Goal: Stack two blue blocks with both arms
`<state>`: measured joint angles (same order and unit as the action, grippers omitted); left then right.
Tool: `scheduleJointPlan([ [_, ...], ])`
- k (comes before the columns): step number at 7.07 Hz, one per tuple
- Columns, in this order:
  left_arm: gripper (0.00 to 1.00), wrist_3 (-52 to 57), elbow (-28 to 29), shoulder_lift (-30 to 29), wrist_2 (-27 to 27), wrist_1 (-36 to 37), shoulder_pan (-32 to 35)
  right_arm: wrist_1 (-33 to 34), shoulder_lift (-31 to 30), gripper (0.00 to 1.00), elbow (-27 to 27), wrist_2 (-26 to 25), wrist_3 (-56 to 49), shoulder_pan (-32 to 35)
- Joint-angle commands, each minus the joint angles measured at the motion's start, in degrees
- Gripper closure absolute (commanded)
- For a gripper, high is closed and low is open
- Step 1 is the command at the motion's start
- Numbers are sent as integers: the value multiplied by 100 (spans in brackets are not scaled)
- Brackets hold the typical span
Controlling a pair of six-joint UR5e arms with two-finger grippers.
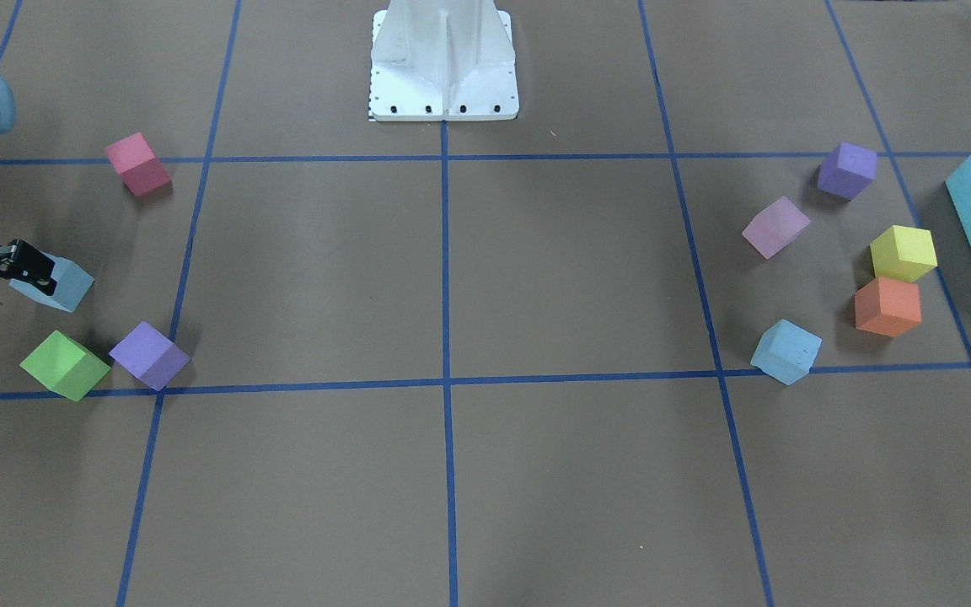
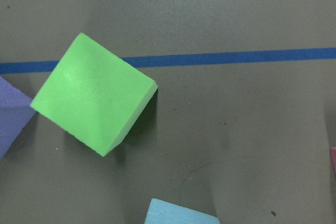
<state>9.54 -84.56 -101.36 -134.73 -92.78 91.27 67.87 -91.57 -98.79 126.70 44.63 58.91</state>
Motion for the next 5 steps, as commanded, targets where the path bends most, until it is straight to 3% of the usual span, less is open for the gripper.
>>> scheduleJointPlan([
  [1,0,-13,-8,28,-9,-3,-4,-10,-89,4,-70,-57,29,-125],
  [5,0,-13,-8,28,-10,-3,-4,-116,-169,5,-61,-162,29,-248],
])
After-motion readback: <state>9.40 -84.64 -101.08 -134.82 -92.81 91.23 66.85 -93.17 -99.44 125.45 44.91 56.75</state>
